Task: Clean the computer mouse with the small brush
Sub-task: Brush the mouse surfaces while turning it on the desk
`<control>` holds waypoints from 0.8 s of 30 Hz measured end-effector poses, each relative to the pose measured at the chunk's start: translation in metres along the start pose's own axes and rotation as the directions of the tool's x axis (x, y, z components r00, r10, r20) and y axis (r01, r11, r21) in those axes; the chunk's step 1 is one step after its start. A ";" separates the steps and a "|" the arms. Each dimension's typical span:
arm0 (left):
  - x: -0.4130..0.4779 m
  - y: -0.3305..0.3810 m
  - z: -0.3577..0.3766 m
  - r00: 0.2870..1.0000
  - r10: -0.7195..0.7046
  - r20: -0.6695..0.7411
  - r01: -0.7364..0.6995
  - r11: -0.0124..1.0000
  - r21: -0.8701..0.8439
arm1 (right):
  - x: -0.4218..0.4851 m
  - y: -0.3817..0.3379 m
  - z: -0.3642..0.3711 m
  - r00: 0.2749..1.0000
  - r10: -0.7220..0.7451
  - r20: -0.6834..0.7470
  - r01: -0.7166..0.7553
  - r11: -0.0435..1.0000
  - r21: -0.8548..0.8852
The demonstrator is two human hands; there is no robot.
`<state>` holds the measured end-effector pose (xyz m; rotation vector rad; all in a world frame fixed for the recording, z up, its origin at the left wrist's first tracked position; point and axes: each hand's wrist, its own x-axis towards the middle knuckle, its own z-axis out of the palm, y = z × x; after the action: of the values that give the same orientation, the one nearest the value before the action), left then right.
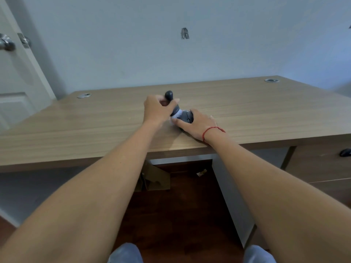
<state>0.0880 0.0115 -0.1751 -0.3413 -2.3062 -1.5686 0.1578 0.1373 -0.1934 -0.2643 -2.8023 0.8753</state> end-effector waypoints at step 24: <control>-0.002 -0.015 0.013 0.989 0.143 -0.024 -0.133 0.958 0.254 | 0.010 0.016 0.005 0.990 -0.029 -0.136 0.068 0.953 0.297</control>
<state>0.0824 0.0184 -0.1928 -0.3910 -2.3577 -1.1893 0.1484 0.1499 -0.2052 -0.1956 -2.5005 1.2084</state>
